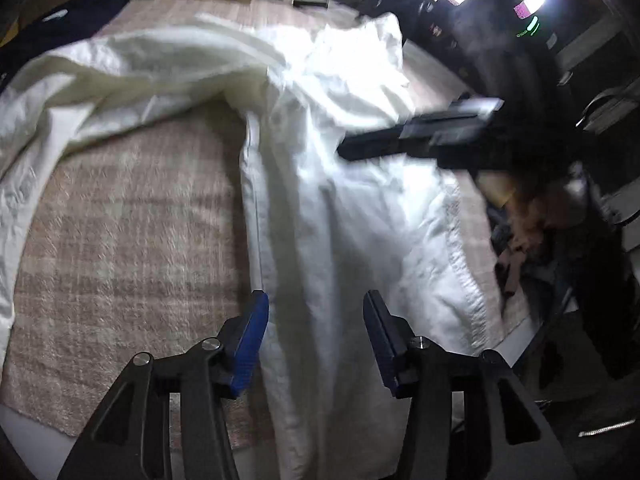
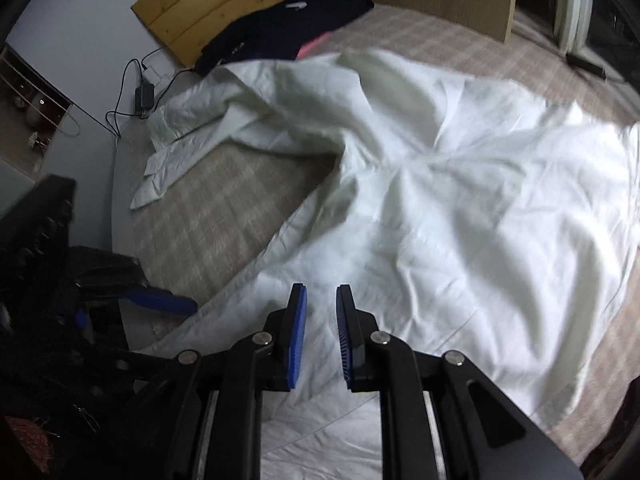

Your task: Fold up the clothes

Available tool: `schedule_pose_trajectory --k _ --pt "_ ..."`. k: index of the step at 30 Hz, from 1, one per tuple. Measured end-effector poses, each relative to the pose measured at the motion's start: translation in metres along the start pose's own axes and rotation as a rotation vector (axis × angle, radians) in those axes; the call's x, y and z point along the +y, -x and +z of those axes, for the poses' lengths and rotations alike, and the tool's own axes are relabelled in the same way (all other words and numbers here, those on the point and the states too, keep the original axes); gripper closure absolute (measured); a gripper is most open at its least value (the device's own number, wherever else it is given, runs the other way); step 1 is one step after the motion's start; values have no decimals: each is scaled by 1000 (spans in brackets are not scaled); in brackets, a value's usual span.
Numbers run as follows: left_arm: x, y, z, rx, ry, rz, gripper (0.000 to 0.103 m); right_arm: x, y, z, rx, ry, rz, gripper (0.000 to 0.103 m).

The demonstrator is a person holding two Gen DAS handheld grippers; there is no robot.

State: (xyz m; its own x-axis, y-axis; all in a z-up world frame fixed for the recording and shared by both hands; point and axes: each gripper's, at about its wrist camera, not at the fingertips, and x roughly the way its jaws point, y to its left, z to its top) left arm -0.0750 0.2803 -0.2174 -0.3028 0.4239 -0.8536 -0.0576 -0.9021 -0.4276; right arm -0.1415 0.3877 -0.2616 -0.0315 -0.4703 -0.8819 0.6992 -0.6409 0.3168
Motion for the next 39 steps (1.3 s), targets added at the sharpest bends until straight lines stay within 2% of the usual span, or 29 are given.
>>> schedule_pose_trajectory --k 3,6,9,12,14,16,19,21,23,25,31,33,36,39 --pt "-11 -3 -6 8 -38 -2 95 5 -14 6 39 34 -34 88" --pt "-28 9 -12 -22 -106 19 95 11 -31 15 127 96 -99 88" --pt "-36 16 -17 -38 -128 11 95 13 -11 36 67 78 -63 87" --pt "-36 14 -19 -38 -115 20 95 20 -2 65 38 96 -74 85" --pt "-38 12 -22 -34 -108 16 91 25 -18 76 108 130 -137 85" --pt "-40 12 -27 -31 -109 16 83 22 -36 82 177 141 -194 85" --pt "-42 13 -39 -22 -131 30 72 14 -55 86 235 148 -232 85" --pt "-43 10 -47 -10 -130 37 73 9 -63 88 253 144 -232 85" --pt "-40 10 -55 -2 -128 44 75 5 -64 87 245 147 -220 90" --pt "-38 12 -63 -3 -120 45 87 0 -60 87 228 131 -186 96" --pt "-45 22 -81 -17 -129 26 90 -25 -36 91 144 -50 -39 97" --pt "-46 24 -85 -17 -125 21 90 -30 -30 94 135 -99 -19 96" --pt "-40 22 -86 -15 -102 32 90 -20 -34 100 170 -67 -73 90" --pt "-34 20 -88 -13 -78 43 85 -5 -48 99 223 -1 -140 76"
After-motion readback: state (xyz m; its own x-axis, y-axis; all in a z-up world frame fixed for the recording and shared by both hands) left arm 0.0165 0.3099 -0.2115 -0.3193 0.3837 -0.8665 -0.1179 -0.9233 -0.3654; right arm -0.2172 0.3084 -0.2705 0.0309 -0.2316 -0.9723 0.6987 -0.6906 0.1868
